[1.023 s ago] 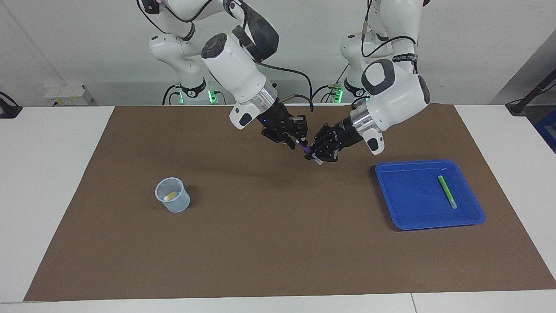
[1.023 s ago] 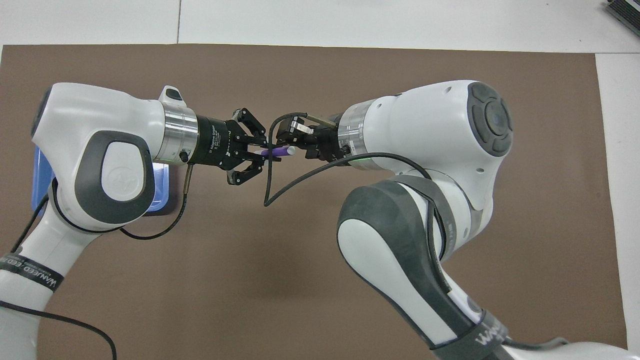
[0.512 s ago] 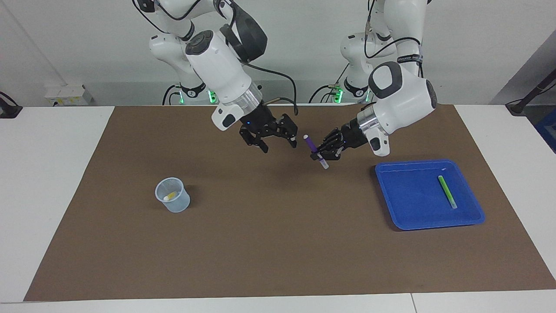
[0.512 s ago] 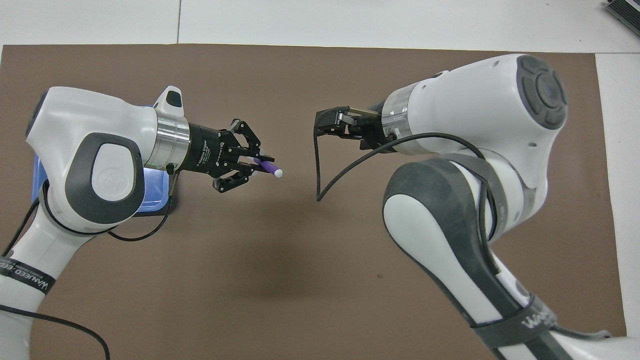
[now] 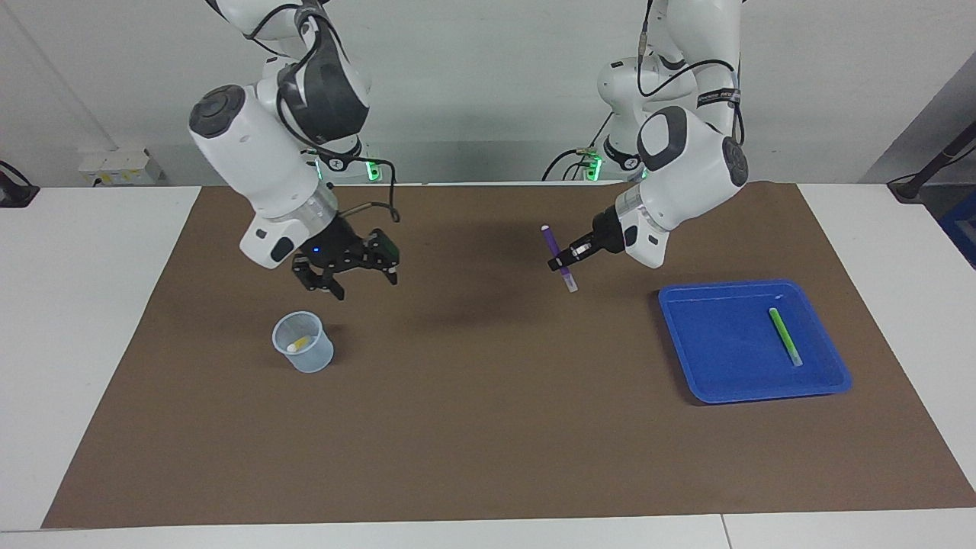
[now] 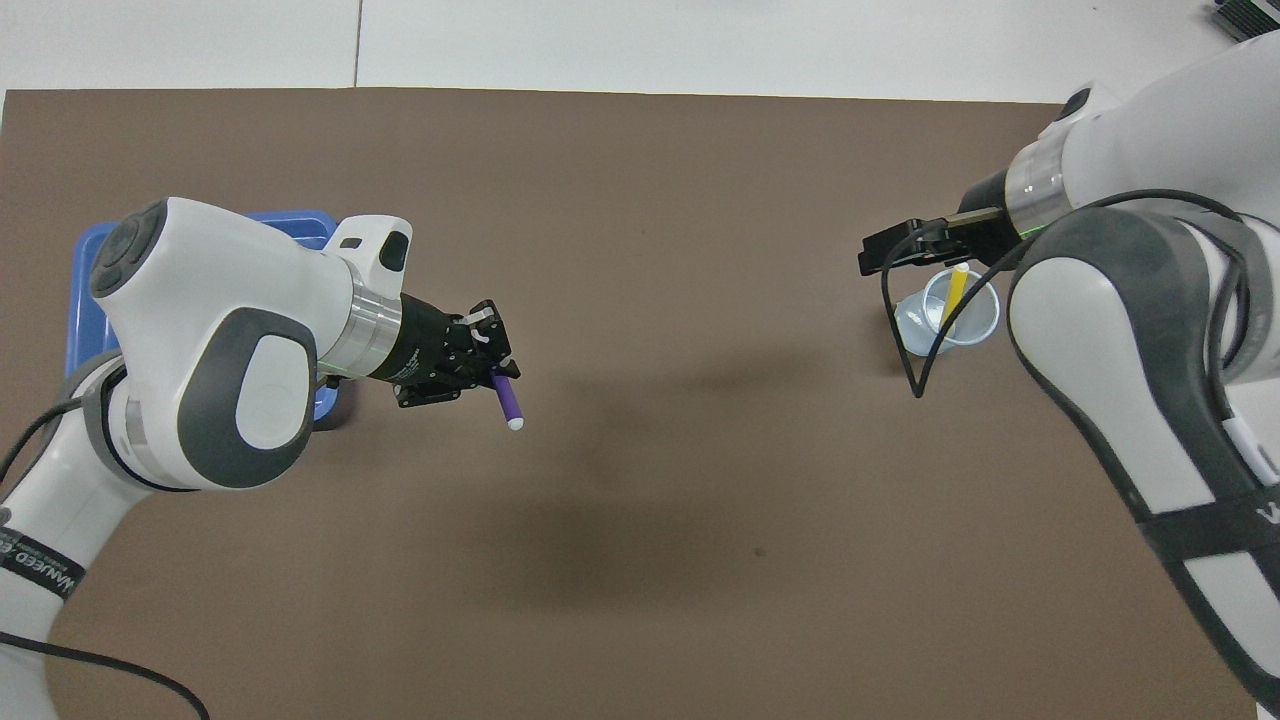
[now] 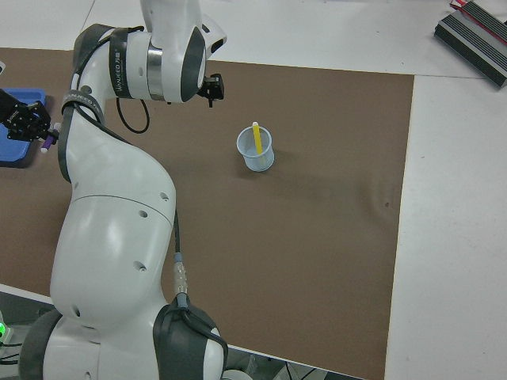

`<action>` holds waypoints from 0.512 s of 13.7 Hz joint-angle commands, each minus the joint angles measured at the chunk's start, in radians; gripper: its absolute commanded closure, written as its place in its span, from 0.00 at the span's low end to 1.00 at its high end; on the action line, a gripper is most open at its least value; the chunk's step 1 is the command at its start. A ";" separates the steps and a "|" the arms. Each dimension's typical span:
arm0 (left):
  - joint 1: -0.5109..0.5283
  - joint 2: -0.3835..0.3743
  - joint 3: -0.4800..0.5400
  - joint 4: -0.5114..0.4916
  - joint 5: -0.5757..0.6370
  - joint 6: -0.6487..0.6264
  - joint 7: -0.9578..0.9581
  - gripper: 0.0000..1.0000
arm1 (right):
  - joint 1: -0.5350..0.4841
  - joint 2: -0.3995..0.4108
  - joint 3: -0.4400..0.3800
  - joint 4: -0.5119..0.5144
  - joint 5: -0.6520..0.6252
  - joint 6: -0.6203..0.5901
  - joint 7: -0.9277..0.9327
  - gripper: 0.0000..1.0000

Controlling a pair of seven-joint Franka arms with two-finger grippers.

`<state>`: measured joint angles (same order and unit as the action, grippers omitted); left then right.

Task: Right arm passes pens to left for tray arrangement
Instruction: 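Lower the purple pen into the tray while the right gripper returns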

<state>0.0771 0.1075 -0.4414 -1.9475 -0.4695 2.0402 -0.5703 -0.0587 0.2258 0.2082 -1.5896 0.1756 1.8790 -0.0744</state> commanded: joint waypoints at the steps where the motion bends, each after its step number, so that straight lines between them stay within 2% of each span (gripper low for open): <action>1: 0.010 -0.025 0.010 -0.025 0.181 0.012 0.197 1.00 | -0.018 0.013 0.016 -0.009 -0.093 -0.009 -0.042 0.00; 4: 0.064 -0.023 0.012 -0.025 0.225 0.028 0.337 1.00 | -0.032 0.073 0.016 -0.010 -0.191 0.043 -0.102 0.00; 7: 0.102 -0.017 0.012 -0.028 0.324 0.081 0.427 1.00 | -0.064 0.119 0.016 -0.010 -0.234 0.078 -0.154 0.00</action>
<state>0.1575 0.1077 -0.4264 -1.9480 -0.1906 2.0763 -0.2001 -0.0891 0.3204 0.2096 -1.5998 -0.0252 1.9310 -0.1783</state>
